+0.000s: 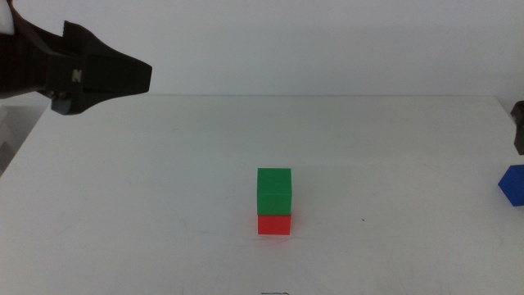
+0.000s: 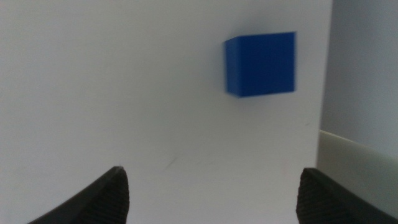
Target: Stack red cubes first, then green, then blue cubes in a specific spot.
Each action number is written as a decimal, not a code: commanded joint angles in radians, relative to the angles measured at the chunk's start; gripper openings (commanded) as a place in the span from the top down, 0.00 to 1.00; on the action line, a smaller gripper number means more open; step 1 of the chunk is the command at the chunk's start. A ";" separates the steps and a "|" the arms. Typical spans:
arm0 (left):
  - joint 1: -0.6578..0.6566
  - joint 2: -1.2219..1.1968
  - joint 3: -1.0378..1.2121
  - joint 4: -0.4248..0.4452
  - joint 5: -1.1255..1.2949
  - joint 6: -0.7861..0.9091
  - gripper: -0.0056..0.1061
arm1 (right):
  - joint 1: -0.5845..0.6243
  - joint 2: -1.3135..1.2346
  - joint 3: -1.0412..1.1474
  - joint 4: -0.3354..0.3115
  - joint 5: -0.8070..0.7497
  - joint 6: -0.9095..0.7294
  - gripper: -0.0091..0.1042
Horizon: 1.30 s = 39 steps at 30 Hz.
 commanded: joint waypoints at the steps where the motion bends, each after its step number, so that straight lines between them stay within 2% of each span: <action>1: -0.001 -0.013 -0.024 -0.056 -0.044 -0.005 0.11 | -0.042 0.009 -0.068 -0.031 0.021 -0.028 0.09; 5: -0.001 -0.013 -0.024 -0.056 -0.044 -0.005 0.11 | -0.114 0.083 -0.133 0.008 0.017 -0.039 0.09; 11: -0.001 -0.013 -0.024 -0.056 -0.044 -0.005 0.11 | -0.179 0.185 -0.201 0.070 0.014 -0.149 0.09; 18: -0.001 -0.013 -0.024 -0.056 -0.044 -0.005 0.11 | -0.186 0.280 -0.241 0.086 -0.003 -0.219 0.09; 25: -0.001 -0.013 -0.024 -0.056 -0.044 -0.005 0.11 | -0.186 0.341 -0.242 0.085 -0.065 -0.222 0.09; 39: -0.001 -0.013 -0.024 -0.056 -0.044 -0.005 0.11 | -0.186 0.435 -0.245 0.078 -0.093 -0.222 0.09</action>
